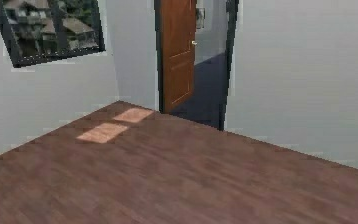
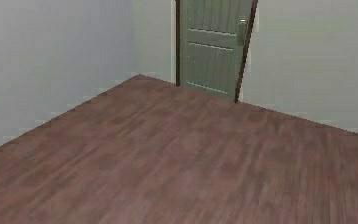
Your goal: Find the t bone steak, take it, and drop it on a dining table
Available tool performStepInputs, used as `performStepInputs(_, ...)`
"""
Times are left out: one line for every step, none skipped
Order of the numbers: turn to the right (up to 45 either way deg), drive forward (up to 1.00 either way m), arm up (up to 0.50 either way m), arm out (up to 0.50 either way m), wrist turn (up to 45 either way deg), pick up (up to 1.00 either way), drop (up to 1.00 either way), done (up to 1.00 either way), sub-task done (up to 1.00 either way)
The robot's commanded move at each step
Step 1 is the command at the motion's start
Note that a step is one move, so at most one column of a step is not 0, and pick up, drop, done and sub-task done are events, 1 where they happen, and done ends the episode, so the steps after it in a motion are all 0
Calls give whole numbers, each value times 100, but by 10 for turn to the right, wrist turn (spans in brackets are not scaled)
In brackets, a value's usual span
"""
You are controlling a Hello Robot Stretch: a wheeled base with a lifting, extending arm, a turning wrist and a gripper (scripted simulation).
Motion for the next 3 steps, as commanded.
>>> performStepInputs(-450, 0, 0, 0, 0, 0, 0, 0, 0)
performStepInputs(-120, 0, 0, 0, 0, 0, 0, 0, 0)
performStepInputs(0, 100, 0, 0, 0, 0, 0, 0, 0)
